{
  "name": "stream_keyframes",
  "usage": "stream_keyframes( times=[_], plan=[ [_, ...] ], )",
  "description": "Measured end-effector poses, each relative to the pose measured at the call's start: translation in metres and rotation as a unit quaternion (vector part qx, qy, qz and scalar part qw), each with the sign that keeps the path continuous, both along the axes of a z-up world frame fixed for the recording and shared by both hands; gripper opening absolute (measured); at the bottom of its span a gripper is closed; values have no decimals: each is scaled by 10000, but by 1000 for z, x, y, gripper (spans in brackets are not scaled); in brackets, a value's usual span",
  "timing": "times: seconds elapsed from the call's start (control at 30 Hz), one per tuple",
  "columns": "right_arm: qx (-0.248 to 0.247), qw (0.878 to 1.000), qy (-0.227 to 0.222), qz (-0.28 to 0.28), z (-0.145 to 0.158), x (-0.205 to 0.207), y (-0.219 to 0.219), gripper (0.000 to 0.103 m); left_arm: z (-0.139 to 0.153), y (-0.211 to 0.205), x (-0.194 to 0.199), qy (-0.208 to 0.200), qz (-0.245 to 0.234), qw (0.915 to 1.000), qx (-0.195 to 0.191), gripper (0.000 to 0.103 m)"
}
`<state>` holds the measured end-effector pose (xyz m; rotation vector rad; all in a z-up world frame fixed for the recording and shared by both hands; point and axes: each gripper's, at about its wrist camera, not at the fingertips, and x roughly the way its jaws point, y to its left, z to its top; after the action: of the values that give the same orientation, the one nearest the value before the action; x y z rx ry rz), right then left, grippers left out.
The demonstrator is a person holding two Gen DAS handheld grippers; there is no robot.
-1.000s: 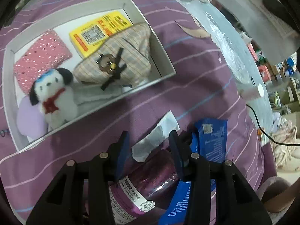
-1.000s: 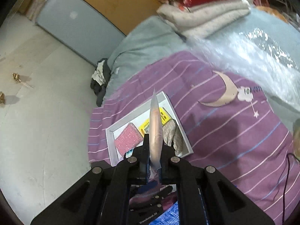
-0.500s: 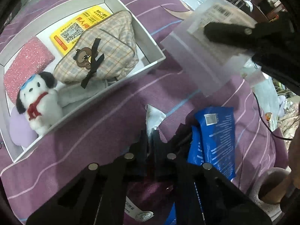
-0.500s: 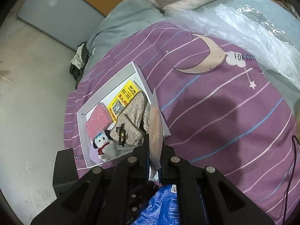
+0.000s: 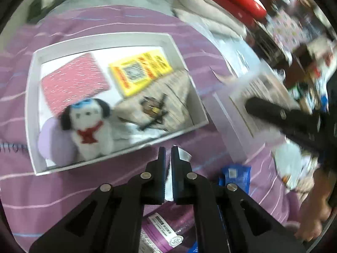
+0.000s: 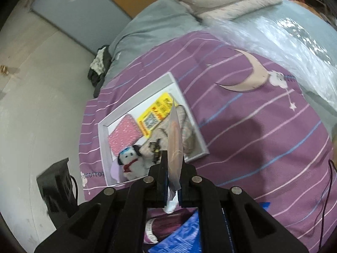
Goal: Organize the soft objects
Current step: 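Lift the clear bagged item with right tool while left tool reaches toward the white pouch, then grasp the clear white pouch with left tool while right tool holds the bagged item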
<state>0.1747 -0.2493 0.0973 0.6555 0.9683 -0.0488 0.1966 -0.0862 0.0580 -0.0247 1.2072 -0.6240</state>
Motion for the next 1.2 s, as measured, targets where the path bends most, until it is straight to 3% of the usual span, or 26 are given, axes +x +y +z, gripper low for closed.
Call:
stream_keyframes(
  times=[0.13,0.4,0.53,0.6,0.67,0.7,0.87,1.2],
  plan=[
    [-118,9998,-18,174,4,6,15,5,-5,16,4,196,-17,9994,-278,6],
    [-153,9997,57,158,-5,3,14,5,-35,7,5,867,-710,9936,156,7],
    [-129,9999,66,75,-9,1,6,5,-41,-11,-4,713,-936,9911,614,12],
    [-120,9999,85,43,-11,0,2,5,-40,-16,-7,675,-1031,9906,594,23],
    [-93,9999,99,19,-13,-1,-1,5,-38,-18,-7,656,-1040,9910,536,43],
    [-66,9999,107,-4,-14,-2,-3,5,-38,-17,-6,648,-1000,9915,522,45],
    [-23,9999,99,-76,-16,-4,-11,5,-38,-13,-2,562,-733,9930,738,47],
    [17,9998,112,-139,-18,-6,-17,5,-41,-48,-18,249,-1153,9834,1380,47]
  ],
)
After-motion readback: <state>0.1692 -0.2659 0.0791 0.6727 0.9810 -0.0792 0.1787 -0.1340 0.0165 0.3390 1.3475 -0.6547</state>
